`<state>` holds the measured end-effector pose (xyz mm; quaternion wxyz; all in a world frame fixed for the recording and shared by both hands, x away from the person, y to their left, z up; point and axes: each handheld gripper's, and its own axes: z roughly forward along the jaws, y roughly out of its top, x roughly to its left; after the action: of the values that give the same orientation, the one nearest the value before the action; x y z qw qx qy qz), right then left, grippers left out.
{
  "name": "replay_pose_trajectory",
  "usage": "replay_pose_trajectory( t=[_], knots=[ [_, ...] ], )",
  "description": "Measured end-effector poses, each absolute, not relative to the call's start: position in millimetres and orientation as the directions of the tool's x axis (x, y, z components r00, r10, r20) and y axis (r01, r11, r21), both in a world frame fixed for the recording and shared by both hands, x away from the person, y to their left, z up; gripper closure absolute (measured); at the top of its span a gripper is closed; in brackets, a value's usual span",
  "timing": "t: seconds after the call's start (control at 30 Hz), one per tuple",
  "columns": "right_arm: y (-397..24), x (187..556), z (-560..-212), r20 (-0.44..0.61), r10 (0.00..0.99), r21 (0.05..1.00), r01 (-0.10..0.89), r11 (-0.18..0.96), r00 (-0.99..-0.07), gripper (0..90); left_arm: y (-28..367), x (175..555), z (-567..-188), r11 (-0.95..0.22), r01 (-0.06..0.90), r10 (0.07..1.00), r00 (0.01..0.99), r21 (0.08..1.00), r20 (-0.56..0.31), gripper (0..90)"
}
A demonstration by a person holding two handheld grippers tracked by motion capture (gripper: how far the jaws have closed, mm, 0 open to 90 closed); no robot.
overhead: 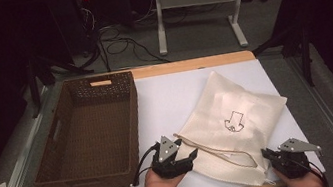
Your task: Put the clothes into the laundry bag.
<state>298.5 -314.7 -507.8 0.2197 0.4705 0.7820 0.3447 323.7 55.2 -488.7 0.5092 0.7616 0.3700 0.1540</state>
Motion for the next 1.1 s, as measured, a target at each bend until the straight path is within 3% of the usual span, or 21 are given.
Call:
replay_pose_trajectory(
  t=[0.23, 0.37, 0.53, 0.63, 0.7, 0.87, 1.1],
  knots=[
    [-320.9, 299.3, -505.1, -0.033, 0.892, 0.744, 0.584, 0.323, -0.452, 89.4, 58.1, 331.5, -496.7, -0.222, 0.437, 0.737, 0.660, 0.872, -0.143, 36.3],
    [-334.1, 301.5, -502.3, -0.030, 0.902, 0.752, 0.585, 0.305, -0.431, 89.4, 56.2, 340.8, -507.6, -0.284, 0.449, 0.756, 0.649, 0.847, -0.090, 35.0],
    [-344.1, 304.2, -503.4, -0.023, 0.901, 0.752, 0.586, 0.301, -0.434, 89.5, 49.8, 351.6, -518.6, -0.298, 0.505, 0.751, 0.647, 0.810, -0.128, 34.1],
    [-343.3, 304.9, -502.7, -0.038, 0.899, 0.748, 0.584, 0.315, -0.437, 89.4, 43.7, 354.0, -524.3, -0.329, 0.549, 0.723, 0.670, 0.768, -0.169, 38.5],
    [-343.9, 305.5, -501.9, -0.044, 0.900, 0.746, 0.585, 0.319, -0.434, 89.4, 41.2, 352.6, -523.8, -0.361, 0.536, 0.718, 0.682, 0.763, -0.139, 41.8],
    [-348.3, 308.6, -502.6, -0.033, 0.907, 0.750, 0.590, 0.300, -0.419, 89.5, 39.8, 349.1, -523.7, -0.384, 0.522, 0.693, 0.708, 0.762, -0.136, 71.4],
    [-340.3, 320.4, -503.3, -0.043, 0.895, 0.741, 0.587, 0.326, -0.444, 89.7, 42.0, 335.8, -520.6, -0.391, 0.488, 0.710, 0.699, 0.780, -0.081, 78.9]
  ],
)
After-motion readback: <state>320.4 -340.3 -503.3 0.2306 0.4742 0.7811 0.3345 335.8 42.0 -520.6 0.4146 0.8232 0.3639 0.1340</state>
